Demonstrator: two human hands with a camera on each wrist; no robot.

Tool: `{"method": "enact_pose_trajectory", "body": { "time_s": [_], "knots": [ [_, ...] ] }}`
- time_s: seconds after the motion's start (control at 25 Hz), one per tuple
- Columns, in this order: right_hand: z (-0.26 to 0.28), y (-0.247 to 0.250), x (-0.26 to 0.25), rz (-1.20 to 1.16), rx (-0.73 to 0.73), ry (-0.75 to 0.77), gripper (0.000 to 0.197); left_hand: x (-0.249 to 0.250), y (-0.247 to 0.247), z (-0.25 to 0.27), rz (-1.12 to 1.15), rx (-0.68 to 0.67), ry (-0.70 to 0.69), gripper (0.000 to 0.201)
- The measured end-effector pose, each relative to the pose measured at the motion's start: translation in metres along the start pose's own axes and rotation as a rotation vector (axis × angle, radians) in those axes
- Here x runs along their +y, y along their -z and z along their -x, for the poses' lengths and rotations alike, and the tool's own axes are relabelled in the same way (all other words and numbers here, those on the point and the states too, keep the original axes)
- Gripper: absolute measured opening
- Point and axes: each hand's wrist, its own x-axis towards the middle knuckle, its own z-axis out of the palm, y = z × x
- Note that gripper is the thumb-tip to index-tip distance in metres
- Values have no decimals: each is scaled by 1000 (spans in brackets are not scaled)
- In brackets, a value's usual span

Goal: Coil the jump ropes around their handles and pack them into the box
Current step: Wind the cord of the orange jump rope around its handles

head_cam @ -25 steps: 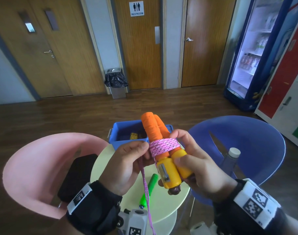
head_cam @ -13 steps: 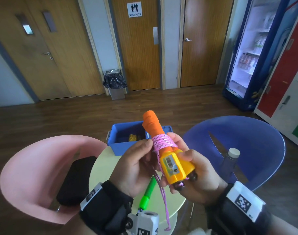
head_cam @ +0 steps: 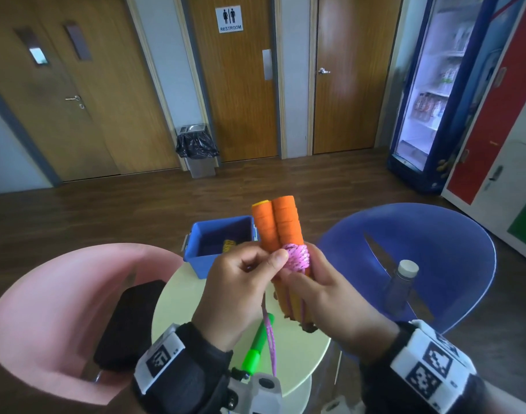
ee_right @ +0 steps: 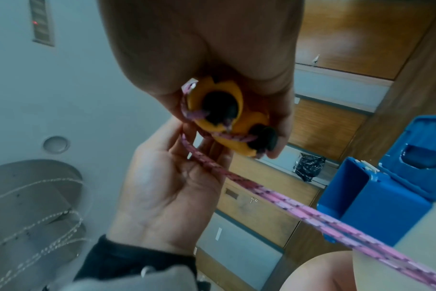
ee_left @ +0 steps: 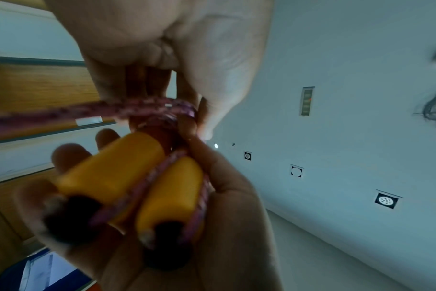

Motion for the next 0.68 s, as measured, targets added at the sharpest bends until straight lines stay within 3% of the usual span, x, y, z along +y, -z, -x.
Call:
{"method": "enact_pose_trajectory", "body": {
  "time_s": [0.12,0.24,0.68],
  "knots": [
    [2,6,-7,-162,-36,-107,16,0,8,-3,-14,-9,45,31],
    [4,11,-14,-227,-98,-173,19,-1,16,-5,-17,-53,59,35],
    [3,14,-10,-396,-170,-229,37,-10,15,1,240,-38,162,36]
  ]
}}
